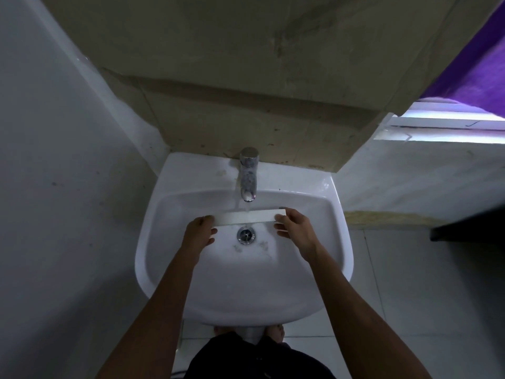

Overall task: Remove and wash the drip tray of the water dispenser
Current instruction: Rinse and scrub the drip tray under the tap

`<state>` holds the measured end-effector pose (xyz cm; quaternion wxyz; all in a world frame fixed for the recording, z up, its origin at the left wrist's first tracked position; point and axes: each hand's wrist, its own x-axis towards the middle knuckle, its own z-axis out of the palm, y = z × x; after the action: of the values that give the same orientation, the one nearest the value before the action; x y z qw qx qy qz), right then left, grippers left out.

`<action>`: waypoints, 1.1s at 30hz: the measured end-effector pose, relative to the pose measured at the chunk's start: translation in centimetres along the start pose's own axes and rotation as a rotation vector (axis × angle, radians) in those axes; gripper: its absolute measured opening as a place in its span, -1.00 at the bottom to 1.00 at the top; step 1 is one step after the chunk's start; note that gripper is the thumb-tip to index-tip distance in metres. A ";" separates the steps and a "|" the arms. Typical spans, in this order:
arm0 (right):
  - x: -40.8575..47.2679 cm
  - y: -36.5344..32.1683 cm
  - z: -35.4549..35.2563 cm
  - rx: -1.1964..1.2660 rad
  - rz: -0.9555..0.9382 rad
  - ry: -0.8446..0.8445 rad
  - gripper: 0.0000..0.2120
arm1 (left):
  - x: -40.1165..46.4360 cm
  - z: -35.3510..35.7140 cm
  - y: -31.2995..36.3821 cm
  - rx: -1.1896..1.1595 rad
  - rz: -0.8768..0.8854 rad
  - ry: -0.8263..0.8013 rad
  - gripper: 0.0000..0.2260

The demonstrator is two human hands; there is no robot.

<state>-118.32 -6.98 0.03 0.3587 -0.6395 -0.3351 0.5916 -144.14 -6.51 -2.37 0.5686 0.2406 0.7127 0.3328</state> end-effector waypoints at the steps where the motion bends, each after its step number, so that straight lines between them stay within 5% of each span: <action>1: 0.1 0.0 -0.1 0.015 -0.003 -0.010 -0.77 | -0.2 0.0 0.0 0.012 0.022 -0.011 -0.74; 8: 0.3 0.4 -0.2 0.114 0.011 0.030 -0.67 | -1.0 0.6 0.4 -0.015 0.120 -0.079 -0.65; 22: 0.3 -0.2 -0.2 0.217 0.028 -0.094 -0.67 | 0.8 0.1 0.7 -0.209 0.064 0.054 -0.75; 33: 0.7 0.2 -1.0 0.211 0.039 -0.006 -0.75 | -0.2 0.7 0.7 -0.270 0.088 -0.063 -0.78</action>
<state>-117.31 -6.53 -0.46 0.4114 -0.6027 -0.2596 0.6326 -143.46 -6.07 -1.85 0.6029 0.2032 0.6318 0.4427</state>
